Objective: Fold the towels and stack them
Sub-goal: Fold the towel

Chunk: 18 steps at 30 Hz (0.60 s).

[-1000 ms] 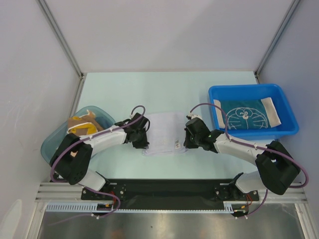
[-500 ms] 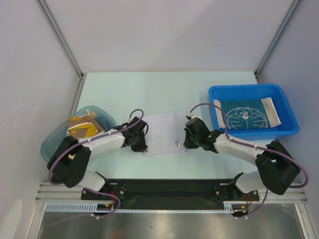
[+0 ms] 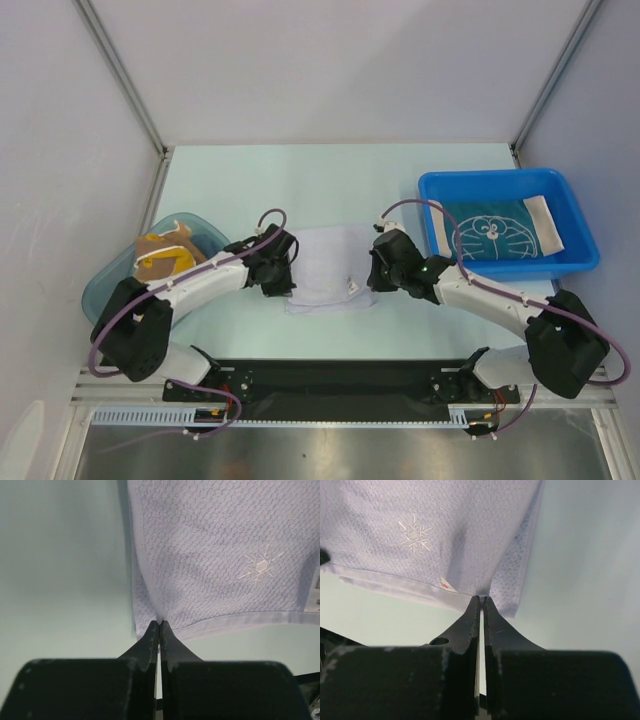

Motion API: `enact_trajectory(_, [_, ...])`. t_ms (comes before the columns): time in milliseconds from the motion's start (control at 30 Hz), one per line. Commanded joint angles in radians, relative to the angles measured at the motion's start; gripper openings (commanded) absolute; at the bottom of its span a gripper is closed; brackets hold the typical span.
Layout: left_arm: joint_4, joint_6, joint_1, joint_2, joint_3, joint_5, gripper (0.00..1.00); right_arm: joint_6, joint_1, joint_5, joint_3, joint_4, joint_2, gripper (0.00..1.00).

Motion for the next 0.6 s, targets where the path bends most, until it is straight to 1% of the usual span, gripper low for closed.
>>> enact_trajectory(0, [-0.082,0.026,-0.009,-0.064,0.037,-0.033,0.0,-0.02,0.006,0.028,0.032,-0.063,-0.052,0.0])
enact_trajectory(67, [-0.077,0.034,-0.009,-0.08,0.023,-0.019,0.0,-0.018,0.006,0.029,0.026,-0.08,-0.07,0.0])
enact_trajectory(167, [-0.021,0.021,-0.009,-0.116,-0.067,0.027,0.0,0.008,0.004,0.037,-0.043,-0.077,-0.119,0.0])
enact_trajectory(200, [0.001,0.015,-0.009,-0.123,-0.122,0.035,0.0,0.015,0.003,0.036,-0.09,-0.055,-0.128,0.0])
enact_trajectory(233, [0.025,0.005,-0.009,-0.132,-0.149,0.076,0.01,0.025,0.0,0.031,-0.118,-0.036,-0.147,0.0])
enact_trajectory(300, [0.088,-0.002,-0.009,-0.129,-0.204,0.101,0.0,0.038,-0.005,0.016,-0.167,0.005,-0.156,0.0])
enact_trajectory(433, [0.127,0.001,-0.011,-0.097,-0.235,0.119,0.0,0.038,-0.016,0.013,-0.189,0.022,-0.119,0.0])
enact_trajectory(567, [0.133,0.005,-0.009,-0.097,-0.236,0.106,0.0,0.038,-0.016,0.008,-0.198,0.041,-0.136,0.0])
